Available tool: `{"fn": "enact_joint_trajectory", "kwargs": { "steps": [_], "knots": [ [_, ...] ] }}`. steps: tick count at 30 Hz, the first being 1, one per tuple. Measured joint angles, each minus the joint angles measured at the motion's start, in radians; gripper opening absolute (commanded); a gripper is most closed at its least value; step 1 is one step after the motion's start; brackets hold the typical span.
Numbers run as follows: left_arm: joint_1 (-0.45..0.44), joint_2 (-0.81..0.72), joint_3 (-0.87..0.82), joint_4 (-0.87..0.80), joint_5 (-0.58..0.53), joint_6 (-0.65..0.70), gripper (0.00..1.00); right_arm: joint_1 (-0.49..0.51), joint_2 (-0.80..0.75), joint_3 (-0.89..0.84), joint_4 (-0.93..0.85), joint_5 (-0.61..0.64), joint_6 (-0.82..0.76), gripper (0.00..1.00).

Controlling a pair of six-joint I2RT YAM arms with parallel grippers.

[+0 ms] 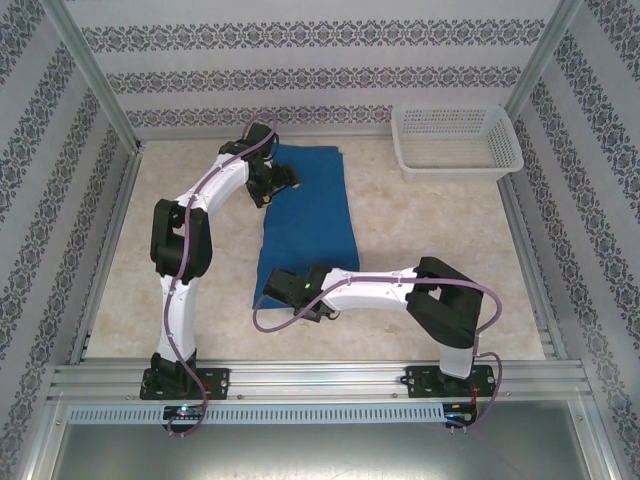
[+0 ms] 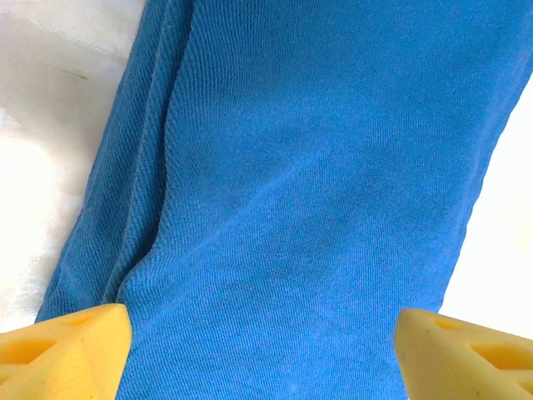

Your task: Roll up the long pants

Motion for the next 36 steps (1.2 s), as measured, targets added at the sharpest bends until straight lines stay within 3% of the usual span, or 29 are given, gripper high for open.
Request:
{"fn": "enact_joint_trajectory", "kwargs": {
  "steps": [20,25,32,33,35,36],
  "knots": [
    [0.0,0.0,0.0,0.0,-0.007,0.0,0.85,0.069,0.032,-0.016,0.026,-0.005,0.034,0.82],
    [0.0,0.0,0.0,0.0,-0.006,0.0,0.85,0.072,0.039,-0.023,0.043,-0.001,0.029,0.76],
    [0.0,0.0,0.0,0.0,-0.007,0.0,0.85,0.073,0.042,-0.037,0.071,-0.04,-0.039,0.45],
    [0.0,0.0,0.0,0.0,-0.007,0.0,0.85,0.072,0.042,-0.038,0.071,-0.048,-0.047,0.37],
    [0.0,0.0,0.0,0.0,-0.007,0.0,0.85,0.066,0.045,-0.039,0.084,-0.052,-0.061,0.05],
    [0.0,0.0,0.0,-0.001,-0.007,0.0,0.85,0.053,0.051,-0.039,0.095,-0.046,-0.064,0.0]
  ]
}}
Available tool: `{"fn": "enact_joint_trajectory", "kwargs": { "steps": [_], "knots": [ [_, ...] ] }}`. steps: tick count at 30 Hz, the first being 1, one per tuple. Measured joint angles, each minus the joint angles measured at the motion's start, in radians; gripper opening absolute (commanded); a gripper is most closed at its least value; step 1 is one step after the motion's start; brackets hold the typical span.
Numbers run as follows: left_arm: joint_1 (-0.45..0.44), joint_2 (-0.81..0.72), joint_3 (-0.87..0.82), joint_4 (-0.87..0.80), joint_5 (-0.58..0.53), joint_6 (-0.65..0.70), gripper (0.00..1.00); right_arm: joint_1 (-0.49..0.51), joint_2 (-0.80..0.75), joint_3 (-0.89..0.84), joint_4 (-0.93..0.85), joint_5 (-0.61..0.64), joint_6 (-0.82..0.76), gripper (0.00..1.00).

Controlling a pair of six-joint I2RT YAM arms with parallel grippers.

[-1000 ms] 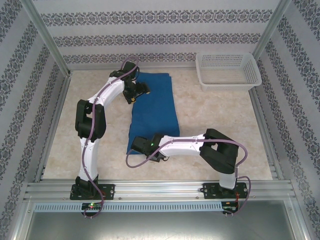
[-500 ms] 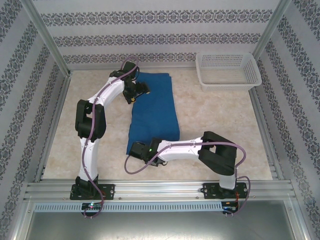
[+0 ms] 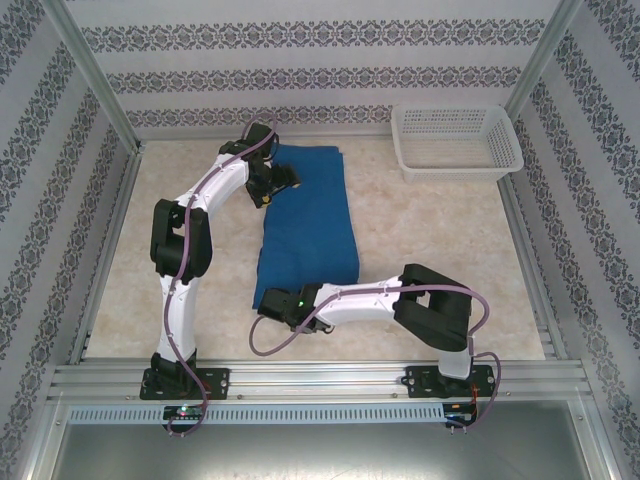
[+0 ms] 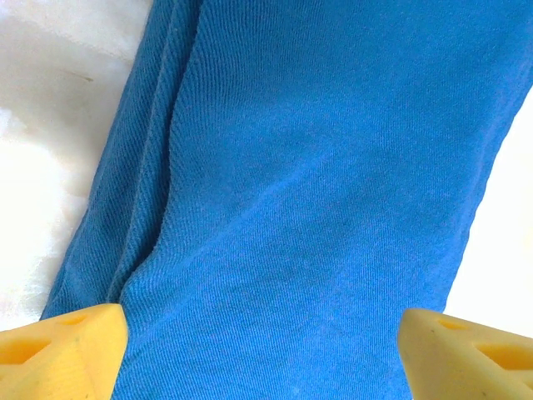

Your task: Roll up the long pants

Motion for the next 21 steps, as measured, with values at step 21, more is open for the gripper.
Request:
{"fn": "enact_joint_trajectory", "kwargs": {
  "steps": [21],
  "knots": [
    [0.002,0.0,-0.001,0.0,0.005,0.0,0.85,-0.074,-0.021,0.344,-0.359,-0.182,0.009,0.0]
  ]
}}
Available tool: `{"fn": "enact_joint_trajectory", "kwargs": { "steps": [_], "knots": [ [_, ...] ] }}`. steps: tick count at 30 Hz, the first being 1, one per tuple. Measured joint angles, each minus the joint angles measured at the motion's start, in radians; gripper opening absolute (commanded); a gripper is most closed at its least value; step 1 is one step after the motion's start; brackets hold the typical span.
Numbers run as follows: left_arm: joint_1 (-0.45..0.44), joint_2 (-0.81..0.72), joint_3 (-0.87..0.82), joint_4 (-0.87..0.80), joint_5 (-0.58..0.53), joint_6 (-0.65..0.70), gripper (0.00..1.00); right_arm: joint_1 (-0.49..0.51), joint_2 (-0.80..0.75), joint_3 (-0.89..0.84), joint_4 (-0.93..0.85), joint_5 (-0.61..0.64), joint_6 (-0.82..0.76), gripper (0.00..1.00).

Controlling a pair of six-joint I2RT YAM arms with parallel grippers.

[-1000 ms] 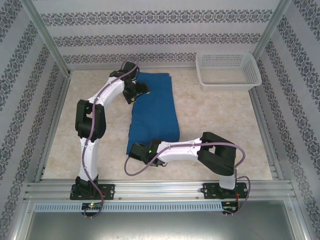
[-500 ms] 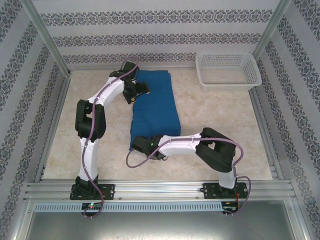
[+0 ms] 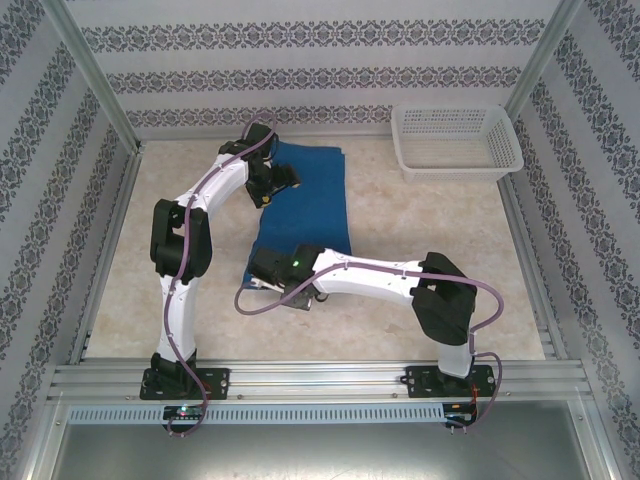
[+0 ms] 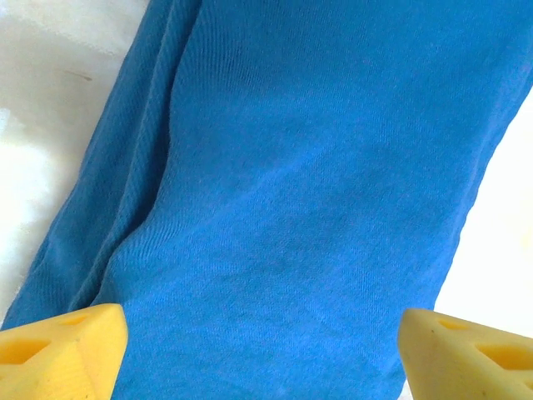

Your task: Roll up the long pants

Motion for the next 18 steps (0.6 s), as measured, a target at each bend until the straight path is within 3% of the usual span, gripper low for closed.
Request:
{"fn": "enact_joint_trajectory", "kwargs": {
  "steps": [9,18],
  "knots": [
    [0.0,0.0,-0.013,0.0,0.007,0.0,0.85,-0.058,0.012,0.079,-0.114,-0.135,-0.035,0.0],
    [0.0,0.0,-0.019,0.001,0.023,0.0,0.85,-0.179,0.134,0.256,-0.222,-0.311,-0.085,0.0]
  ]
}}
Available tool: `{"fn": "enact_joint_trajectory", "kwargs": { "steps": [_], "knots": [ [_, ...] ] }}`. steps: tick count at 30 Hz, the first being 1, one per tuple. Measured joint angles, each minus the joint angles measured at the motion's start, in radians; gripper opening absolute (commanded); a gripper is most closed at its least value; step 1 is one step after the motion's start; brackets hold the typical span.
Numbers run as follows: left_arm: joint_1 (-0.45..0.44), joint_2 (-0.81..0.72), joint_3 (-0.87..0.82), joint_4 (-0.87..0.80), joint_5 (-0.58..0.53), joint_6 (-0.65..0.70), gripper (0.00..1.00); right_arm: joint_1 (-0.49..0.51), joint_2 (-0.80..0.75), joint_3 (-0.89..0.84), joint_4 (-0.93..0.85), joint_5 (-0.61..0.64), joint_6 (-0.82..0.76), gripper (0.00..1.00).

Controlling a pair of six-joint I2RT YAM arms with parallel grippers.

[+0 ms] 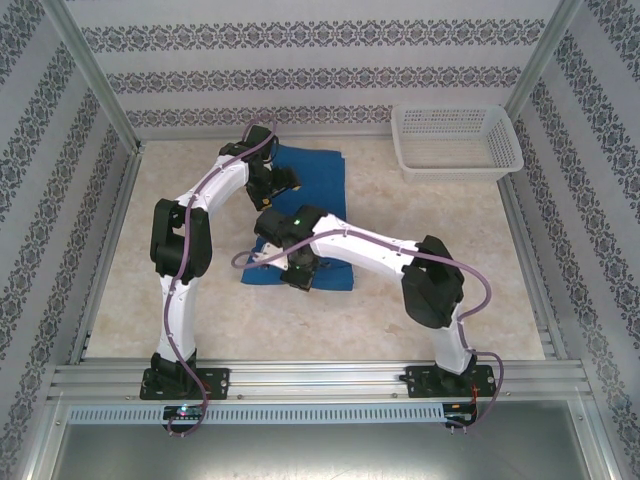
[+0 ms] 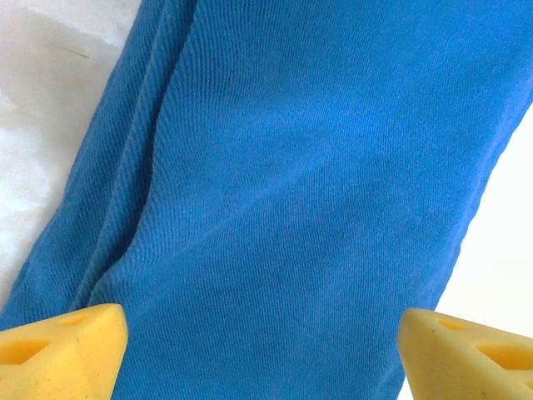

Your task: Roll up the long pants

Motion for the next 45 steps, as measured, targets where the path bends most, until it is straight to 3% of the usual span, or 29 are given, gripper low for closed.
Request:
{"fn": "enact_joint_trajectory", "kwargs": {
  "steps": [13,23,26,27,31,45],
  "knots": [
    [0.002,0.0,-0.003,0.001,0.023,0.0,0.85,-0.102,0.132,0.241,-0.108,-0.113,-0.058,0.0],
    [0.013,0.001,-0.016,0.03,0.071,-0.018,0.81,-0.106,0.134,0.251,-0.127,-0.133,-0.058,0.0],
    [0.013,0.001,-0.029,0.047,0.09,-0.027,0.69,-0.108,0.134,0.253,-0.131,-0.137,-0.058,0.0],
    [0.013,0.002,-0.033,0.049,0.093,-0.029,0.61,-0.108,0.138,0.261,-0.139,-0.14,-0.058,0.0],
    [0.013,0.005,-0.046,0.056,0.113,-0.037,0.0,-0.108,0.149,0.294,-0.156,-0.151,-0.058,0.0],
    [0.013,0.017,-0.122,0.095,0.123,-0.039,0.0,0.0,0.15,0.278,-0.182,-0.192,-0.049,0.0]
  ]
}}
